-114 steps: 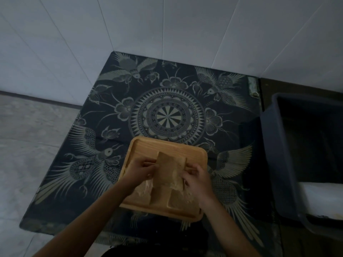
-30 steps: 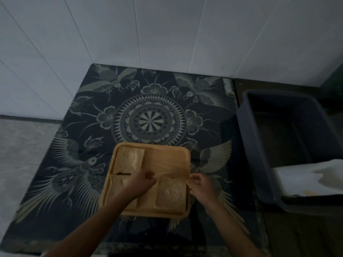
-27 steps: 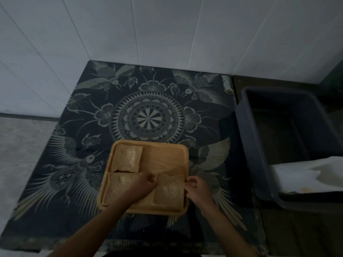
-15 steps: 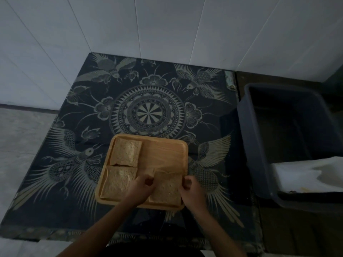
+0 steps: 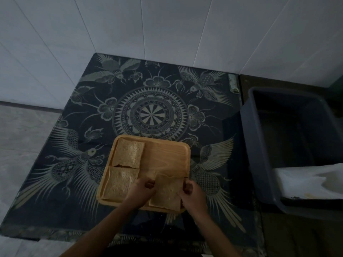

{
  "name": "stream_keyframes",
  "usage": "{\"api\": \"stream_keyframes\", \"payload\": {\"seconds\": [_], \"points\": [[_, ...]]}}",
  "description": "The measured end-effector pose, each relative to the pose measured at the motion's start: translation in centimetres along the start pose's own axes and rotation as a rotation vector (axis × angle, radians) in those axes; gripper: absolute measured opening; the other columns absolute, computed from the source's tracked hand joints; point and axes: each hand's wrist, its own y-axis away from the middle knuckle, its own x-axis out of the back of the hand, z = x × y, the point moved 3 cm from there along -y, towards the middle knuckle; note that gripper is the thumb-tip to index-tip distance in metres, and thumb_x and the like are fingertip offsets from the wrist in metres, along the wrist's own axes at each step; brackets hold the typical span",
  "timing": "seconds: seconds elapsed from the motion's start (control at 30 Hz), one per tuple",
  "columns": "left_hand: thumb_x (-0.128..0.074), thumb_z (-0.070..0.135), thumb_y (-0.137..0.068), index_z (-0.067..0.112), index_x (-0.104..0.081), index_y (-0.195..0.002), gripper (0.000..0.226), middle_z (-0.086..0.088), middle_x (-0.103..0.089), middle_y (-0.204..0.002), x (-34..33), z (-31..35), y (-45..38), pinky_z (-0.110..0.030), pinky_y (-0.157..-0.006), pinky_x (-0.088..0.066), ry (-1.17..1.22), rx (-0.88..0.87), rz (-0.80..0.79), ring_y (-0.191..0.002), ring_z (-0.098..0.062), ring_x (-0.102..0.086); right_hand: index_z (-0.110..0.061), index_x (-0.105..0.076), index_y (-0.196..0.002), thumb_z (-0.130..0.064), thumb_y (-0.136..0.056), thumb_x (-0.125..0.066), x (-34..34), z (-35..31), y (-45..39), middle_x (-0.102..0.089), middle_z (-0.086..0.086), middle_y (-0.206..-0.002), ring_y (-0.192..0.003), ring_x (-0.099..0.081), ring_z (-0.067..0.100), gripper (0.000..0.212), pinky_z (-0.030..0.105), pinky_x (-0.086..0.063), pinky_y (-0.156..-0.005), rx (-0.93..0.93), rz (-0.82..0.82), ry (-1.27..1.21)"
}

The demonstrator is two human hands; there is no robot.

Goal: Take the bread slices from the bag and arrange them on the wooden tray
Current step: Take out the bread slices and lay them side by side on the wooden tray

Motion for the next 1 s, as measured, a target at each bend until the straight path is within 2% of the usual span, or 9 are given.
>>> {"api": "stream_keyframes", "payload": {"seconds": [0.13, 0.2, 0.33, 0.43, 0.6, 0.77, 0.87, 0.93, 1.0], "points": [[-0.077, 0.021, -0.085, 0.017, -0.075, -0.101, 0.017, 0.0, -0.076, -0.089, 0.1, 0.4, -0.3, -0.041, -0.077, -0.065, 0.025, 0.009, -0.01, -0.08, -0.02, -0.076, -0.02, -0.068, -0.114, -0.025, -0.09, -0.077, 0.2, 0.1, 0.0, -0.073, -0.006, -0.103, -0.1, -0.07, 0.014, 0.026, 0.032, -0.058, -0.087, -0.036, 0.017, -0.101], [-0.077, 0.021, -0.085, 0.019, -0.075, -0.097, 0.013, -0.002, -0.077, -0.088, 0.1, 0.7, -0.5, -0.041, -0.076, -0.065, 0.046, 0.003, -0.021, -0.079, -0.023, -0.076, -0.02, -0.069, -0.113, -0.025, -0.09, -0.077, 0.2, 0.0, -0.1, -0.073, -0.007, -0.103, -0.099, -0.07, 0.013, 0.025, 0.035, -0.059, -0.089, -0.069, 0.014, -0.174], [-0.076, 0.018, -0.086, 0.014, -0.075, -0.099, 0.013, -0.01, -0.077, -0.095, 0.3, 1.8, -1.0, -0.044, -0.08, -0.063, 0.154, 0.015, -0.066, -0.085, -0.026, -0.075, -0.024, -0.069, -0.106, -0.025, -0.088, -0.081, 0.9, -0.5, -0.5, -0.073, -0.004, -0.106, -0.098, -0.069, 0.011, 0.022, 0.04, -0.06, -0.091, -0.132, 0.003, -0.316], [-0.074, 0.019, -0.09, 0.012, -0.074, -0.107, 0.018, -0.01, -0.077, -0.101, 0.8, 3.1, -1.7, -0.047, -0.087, -0.061, 0.182, -0.001, -0.101, -0.095, -0.029, -0.074, -0.028, -0.068, -0.101, -0.025, -0.088, -0.08, 1.7, -1.8, -1.4, -0.073, -0.006, -0.104, -0.097, -0.069, 0.01, 0.018, 0.029, -0.058, -0.076, -0.118, -0.014, -0.363], [-0.073, 0.015, -0.09, 0.008, -0.074, -0.105, 0.016, -0.015, -0.076, -0.101, 2.1, 5.0, -3.8, -0.039, -0.084, -0.062, 0.229, -0.012, -0.112, -0.096, -0.029, -0.074, -0.024, -0.066, -0.104, -0.016, -0.089, -0.078, 2.9, -4.4, -3.8, -0.072, -0.004, -0.105, -0.099, -0.068, 0.011, 0.021, 0.023, -0.052, -0.072, -0.06, -0.025, -0.349], [-0.073, 0.008, -0.089, 0.008, -0.072, -0.095, 0.006, -0.009, -0.071, -0.086, 2.5, 6.8, -6.2, -0.031, -0.071, -0.058, 0.227, -0.033, -0.09, -0.076, -0.017, -0.068, -0.025, -0.065, -0.107, -0.022, -0.09, -0.079, 2.9, -5.8, -5.9, -0.072, -0.006, -0.103, -0.091, -0.068, 0.006, 0.022, 0.018, -0.052, -0.064, -0.043, -0.039, -0.326], [-0.074, 0.008, -0.088, 0.008, -0.074, -0.096, 0.008, -0.009, -0.073, -0.087, 2.5, 7.4, -7.5, -0.033, -0.073, -0.06, 0.203, -0.05, -0.059, -0.076, -0.018, -0.069, -0.022, -0.063, -0.11, -0.018, -0.094, -0.075, 2.8, -6.6, -7.5, -0.069, -0.011, -0.099, -0.085, -0.065, 0.0, 0.02, 0.011, -0.05, -0.054, -0.038, -0.023, -0.302], [-0.073, 0.008, -0.088, 0.008, -0.074, -0.101, 0.013, -0.01, -0.075, -0.092, 2.4, 7.6, -8.4, -0.036, -0.078, -0.061, 0.178, -0.055, -0.051, -0.081, -0.021, -0.071, -0.023, -0.062, -0.109, -0.017, -0.094, -0.074, 2.6, -7.0, -8.4, -0.066, -0.015, -0.096, -0.084, -0.061, -0.004, 0.02, 0.013, -0.046, -0.059, -0.029, 0.002, -0.259], [-0.073, 0.009, -0.088, 0.01, -0.074, -0.104, 0.016, -0.009, -0.075, -0.093, 2.3, 7.5, -9.1, -0.034, -0.075, -0.061, 0.148, -0.053, -0.034, -0.08, -0.02, -0.072, -0.026, -0.061, -0.107, -0.018, -0.094, -0.074, 2.4, -7.3, -9.2, -0.065, -0.015, -0.095, -0.084, -0.061, -0.005, 0.02, 0.015, -0.045, -0.062, -0.026, 0.019, -0.23]]}}
